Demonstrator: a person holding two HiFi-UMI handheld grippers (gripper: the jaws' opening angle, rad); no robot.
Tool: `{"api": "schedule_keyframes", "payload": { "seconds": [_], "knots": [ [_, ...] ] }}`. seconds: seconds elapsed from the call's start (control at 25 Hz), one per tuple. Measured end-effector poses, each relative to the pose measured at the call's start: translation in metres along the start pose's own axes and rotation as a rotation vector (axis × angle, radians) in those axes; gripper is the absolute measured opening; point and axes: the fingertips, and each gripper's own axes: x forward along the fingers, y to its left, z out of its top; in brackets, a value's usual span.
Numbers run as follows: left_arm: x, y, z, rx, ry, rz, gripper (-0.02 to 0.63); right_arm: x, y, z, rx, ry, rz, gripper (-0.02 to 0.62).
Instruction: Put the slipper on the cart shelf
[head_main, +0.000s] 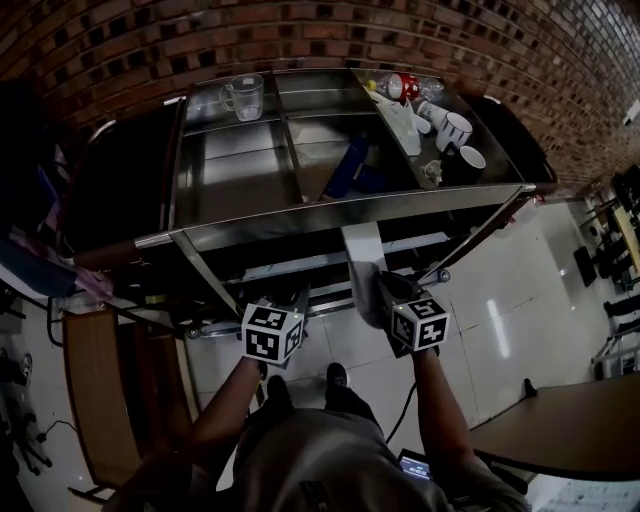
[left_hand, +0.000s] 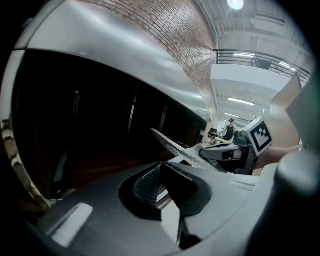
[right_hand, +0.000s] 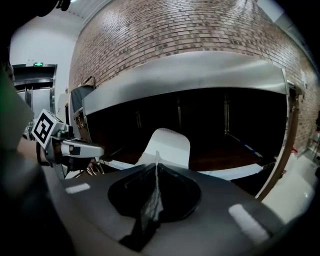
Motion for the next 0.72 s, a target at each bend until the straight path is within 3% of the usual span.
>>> {"api": "schedule_keyframes", "payload": {
  "seconds": [0.44,0.72],
  "knots": [
    [0.043,0.005,0.014,-0.055,-0.030,0.196,0.008,0.065,-0.068,0.023,-0.063,0.001,0.092,0.009],
    [0.055,-0.003,0.002,-0.093,-0.008,0.257,0.008,0.107,-0.093,0.029,-0.059,-0.016,0.130,0.011]
  ]
}}
